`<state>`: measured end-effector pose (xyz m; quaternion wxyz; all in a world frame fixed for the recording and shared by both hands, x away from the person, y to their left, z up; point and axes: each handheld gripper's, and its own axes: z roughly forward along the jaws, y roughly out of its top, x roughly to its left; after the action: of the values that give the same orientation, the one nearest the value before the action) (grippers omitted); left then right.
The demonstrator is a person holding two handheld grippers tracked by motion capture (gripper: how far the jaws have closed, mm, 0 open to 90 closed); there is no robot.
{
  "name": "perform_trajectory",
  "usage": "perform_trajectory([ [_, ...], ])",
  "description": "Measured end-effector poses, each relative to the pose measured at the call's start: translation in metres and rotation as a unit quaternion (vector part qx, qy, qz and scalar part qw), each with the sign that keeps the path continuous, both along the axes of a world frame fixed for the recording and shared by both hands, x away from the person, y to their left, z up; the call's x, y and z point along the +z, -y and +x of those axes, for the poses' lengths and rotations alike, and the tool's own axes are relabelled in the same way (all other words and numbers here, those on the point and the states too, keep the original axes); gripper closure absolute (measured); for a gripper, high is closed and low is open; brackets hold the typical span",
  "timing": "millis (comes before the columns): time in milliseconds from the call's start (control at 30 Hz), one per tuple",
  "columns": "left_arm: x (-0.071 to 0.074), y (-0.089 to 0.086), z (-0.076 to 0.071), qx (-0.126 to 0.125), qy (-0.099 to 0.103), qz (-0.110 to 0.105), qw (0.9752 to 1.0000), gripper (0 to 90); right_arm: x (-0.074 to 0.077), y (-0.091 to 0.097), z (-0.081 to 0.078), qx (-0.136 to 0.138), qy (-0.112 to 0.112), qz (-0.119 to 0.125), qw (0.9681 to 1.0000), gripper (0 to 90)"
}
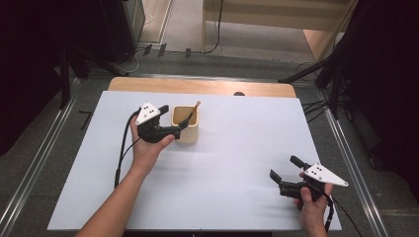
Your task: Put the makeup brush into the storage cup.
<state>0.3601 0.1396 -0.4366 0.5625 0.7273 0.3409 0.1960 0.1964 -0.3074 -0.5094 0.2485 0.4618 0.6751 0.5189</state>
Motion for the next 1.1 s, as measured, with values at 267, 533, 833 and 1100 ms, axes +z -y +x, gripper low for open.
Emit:
perform_trajectory([
  [267, -0.006, -0.022, -0.014, -0.003, -0.002, -0.009, 1.0, 0.0, 0.0, 0.0, 0.0, 0.0, 0.0, 0.0, 1.0, 4.2],
  [533, -0.017, -0.038, -0.026, 0.002, -0.009, -0.001, 1.0, 0.0, 0.0, -0.001, 0.001, 0.0, 0.0, -0.002, 1.0, 4.4],
  [833, -0.027, -0.051, -0.046, -0.001, -0.006, 0.009, 0.9999, 0.0, 0.0, -0.001, 0.0, -0.001, 0.0, -0.003, 1.0, 4.5],
  [1100, -0.036, -0.066, -0.061, 0.007, -0.009, 0.011, 0.9999, 0.0, 0.0, -0.003, 0.0, -0.001, 0.0, -0.005, 1.0, 4.5],
])
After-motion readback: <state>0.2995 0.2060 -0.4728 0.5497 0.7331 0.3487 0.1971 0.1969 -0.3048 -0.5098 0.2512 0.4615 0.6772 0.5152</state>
